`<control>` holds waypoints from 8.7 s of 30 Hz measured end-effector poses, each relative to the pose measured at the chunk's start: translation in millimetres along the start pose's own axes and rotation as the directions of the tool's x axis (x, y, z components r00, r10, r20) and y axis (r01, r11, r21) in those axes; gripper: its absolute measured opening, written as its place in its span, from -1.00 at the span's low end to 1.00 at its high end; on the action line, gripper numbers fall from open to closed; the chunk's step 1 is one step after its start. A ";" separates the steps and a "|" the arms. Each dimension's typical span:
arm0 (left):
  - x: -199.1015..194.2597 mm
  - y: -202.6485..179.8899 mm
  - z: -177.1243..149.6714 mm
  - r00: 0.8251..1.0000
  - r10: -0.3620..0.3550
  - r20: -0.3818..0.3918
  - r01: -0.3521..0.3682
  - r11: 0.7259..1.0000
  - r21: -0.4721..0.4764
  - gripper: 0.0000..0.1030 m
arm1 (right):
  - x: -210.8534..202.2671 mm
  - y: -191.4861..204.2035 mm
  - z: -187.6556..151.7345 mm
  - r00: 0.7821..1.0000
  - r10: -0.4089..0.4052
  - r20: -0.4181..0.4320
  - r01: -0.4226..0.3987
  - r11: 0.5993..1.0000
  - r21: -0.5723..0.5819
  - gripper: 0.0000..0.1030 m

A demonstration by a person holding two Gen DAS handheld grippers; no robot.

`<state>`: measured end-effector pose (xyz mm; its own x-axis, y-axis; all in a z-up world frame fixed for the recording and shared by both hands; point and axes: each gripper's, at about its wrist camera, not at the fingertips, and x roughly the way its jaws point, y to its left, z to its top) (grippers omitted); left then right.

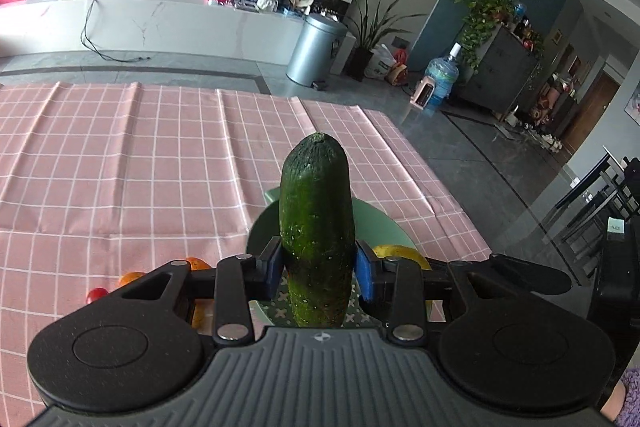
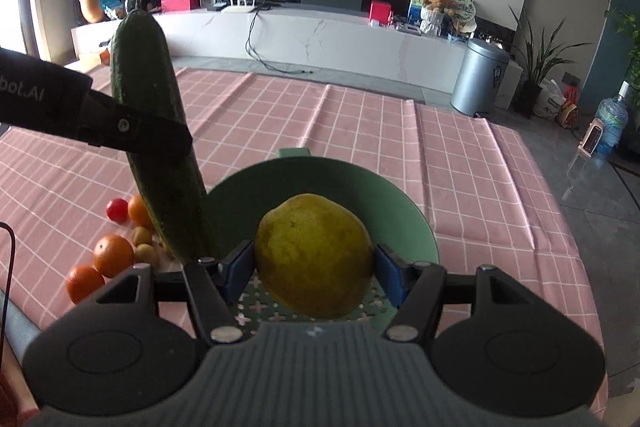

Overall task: Organize fruits
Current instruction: 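Carry the yellow-green fruit and cucumber into the green colander with both grippers, then open both grippers and withdraw them from the colander, then grasp an orange with the left gripper while the right gripper grasps another orange, then lower both held oranges into the green colander and open both grippers, then withdraw both grippers from the colander back toward the remaining fruit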

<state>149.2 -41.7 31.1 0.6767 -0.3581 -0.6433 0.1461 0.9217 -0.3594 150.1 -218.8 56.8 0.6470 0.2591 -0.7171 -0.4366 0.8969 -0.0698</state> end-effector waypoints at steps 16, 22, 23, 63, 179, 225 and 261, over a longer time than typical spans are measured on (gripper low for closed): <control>75.8 10.9 -12.7 0.971 -0.014 -0.237 0.010 1.000 -0.018 -0.19 | 67.9 -8.4 2.3 0.963 0.080 -0.257 -0.129 0.976 -0.177 0.19; 93.1 7.5 -4.6 0.969 0.014 -0.248 -0.016 1.000 -0.007 -0.17 | 86.5 -10.0 3.4 0.950 0.078 -0.302 -0.139 0.973 -0.185 0.20; 95.2 7.2 -4.6 0.968 0.017 -0.249 -0.019 1.000 -0.007 -0.17 | 88.5 -10.4 3.0 0.949 0.076 -0.307 -0.137 0.973 -0.184 0.20; -60.8 45.5 -37.3 0.987 0.116 -0.115 -0.080 0.956 0.281 0.22 | -26.9 98.2 -35.6 0.992 0.085 0.092 -0.099 0.983 0.158 0.39; 49.5 -33.0 -5.5 0.950 0.119 -0.289 -0.021 0.947 0.321 -0.07 | 0.6 1.5 -16.3 0.995 0.024 -0.098 -0.030 0.998 -0.059 -0.20; 72.7 -38.6 -4.6 0.916 0.164 -0.365 -0.013 0.923 0.384 0.25 | 39.2 -0.3 -9.4 0.961 0.028 -0.275 -0.059 0.993 -0.104 -0.02; -56.1 84.1 -47.5 0.982 0.169 -0.081 -0.142 0.953 0.266 0.67 | -11.7 108.3 -43.4 0.995 -0.010 0.095 -0.018 0.955 0.297 0.45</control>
<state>89.2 48.8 5.0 0.6311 -0.2078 -0.7474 0.2351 0.9694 -0.0710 68.1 -140.3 27.4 0.7081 0.2826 -0.6471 -0.2429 0.9580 0.1526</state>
